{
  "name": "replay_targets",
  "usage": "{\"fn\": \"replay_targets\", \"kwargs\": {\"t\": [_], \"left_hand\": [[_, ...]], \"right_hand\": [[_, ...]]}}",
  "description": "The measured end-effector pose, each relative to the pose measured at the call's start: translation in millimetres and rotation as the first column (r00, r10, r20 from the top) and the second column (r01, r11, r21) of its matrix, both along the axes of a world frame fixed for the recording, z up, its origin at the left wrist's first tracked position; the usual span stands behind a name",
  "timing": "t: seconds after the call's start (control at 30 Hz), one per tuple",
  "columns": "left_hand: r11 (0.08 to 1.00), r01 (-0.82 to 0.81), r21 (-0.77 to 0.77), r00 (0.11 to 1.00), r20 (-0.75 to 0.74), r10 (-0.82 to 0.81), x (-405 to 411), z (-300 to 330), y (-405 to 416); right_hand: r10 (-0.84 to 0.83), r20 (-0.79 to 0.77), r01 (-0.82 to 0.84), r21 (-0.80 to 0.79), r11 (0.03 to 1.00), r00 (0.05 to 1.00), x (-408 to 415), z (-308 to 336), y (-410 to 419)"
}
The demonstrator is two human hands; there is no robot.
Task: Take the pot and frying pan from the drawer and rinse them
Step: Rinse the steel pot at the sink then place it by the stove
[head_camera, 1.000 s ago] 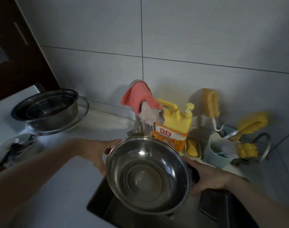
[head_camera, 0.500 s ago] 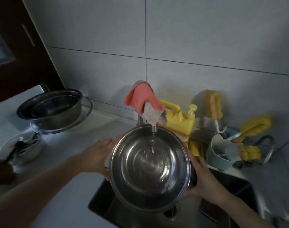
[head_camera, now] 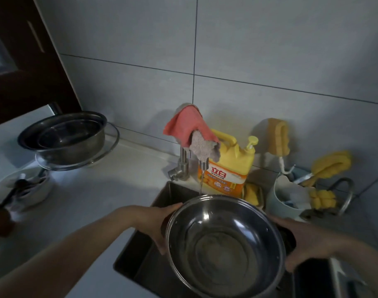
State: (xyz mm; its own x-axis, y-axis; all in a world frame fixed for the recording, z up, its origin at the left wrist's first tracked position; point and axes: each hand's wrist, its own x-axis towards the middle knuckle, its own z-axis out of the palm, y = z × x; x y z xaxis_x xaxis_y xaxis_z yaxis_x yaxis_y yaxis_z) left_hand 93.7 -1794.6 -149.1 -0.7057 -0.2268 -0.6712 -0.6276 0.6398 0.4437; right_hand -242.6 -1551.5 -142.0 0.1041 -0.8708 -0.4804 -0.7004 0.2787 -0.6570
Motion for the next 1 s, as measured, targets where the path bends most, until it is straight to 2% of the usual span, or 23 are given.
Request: {"fn": "replay_targets", "kwargs": {"t": [0.1, 0.2, 0.33, 0.4, 0.47, 0.53, 0.6, 0.73, 0.9, 1.0], "left_hand": [[1.000, -0.008, 0.029, 0.999, 0.052, 0.006, -2, 12, -4], [0.995, 0.059, 0.079, 0.998, 0.031, -0.061, 4, 27, -21], [0.993, 0.056, 0.105, 0.980, -0.197, -0.035, 19, 48, -40], [0.997, 0.073, 0.015, 0.952, -0.299, -0.065, 30, 48, -47], [0.982, 0.028, -0.186, 0.942, -0.325, -0.088, 41, 47, -52], [0.904, -0.041, -0.426, 0.948, -0.303, -0.100, 51, 42, -55], [0.853, -0.088, -0.514, 0.952, -0.296, -0.080, 54, 29, -52], [0.895, -0.162, -0.416, 0.927, -0.375, -0.007, 39, 10, -35], [0.969, -0.143, -0.200, 0.914, -0.403, 0.052, 5, -11, -17], [0.992, -0.070, -0.102, 0.903, -0.429, 0.019, -8, -8, -11]], "right_hand": [[-0.053, 0.167, 0.045, 0.051, 0.998, 0.985, 22, -17, 1], [-0.110, 0.176, 0.109, 0.011, 0.994, 0.978, 40, -36, -7], [-0.214, 0.110, 0.224, -0.084, 0.971, 0.971, 65, -52, -22], [-0.247, 0.127, 0.267, -0.178, 0.947, 0.961, 77, -55, -29], [-0.253, 0.139, 0.284, -0.302, 0.910, 0.958, 85, -57, -36], [-0.263, 0.125, 0.291, -0.388, 0.874, 0.957, 87, -51, -40], [-0.274, 0.075, 0.279, -0.431, 0.858, 0.959, 80, -41, -41], [-0.217, -0.116, 0.154, -0.404, 0.902, 0.969, 50, -10, -39], [-0.117, -0.364, 0.028, -0.241, 0.970, 0.924, 10, 35, -30], [-0.097, -0.372, 0.015, -0.217, 0.976, 0.923, -8, 38, -22]]}}
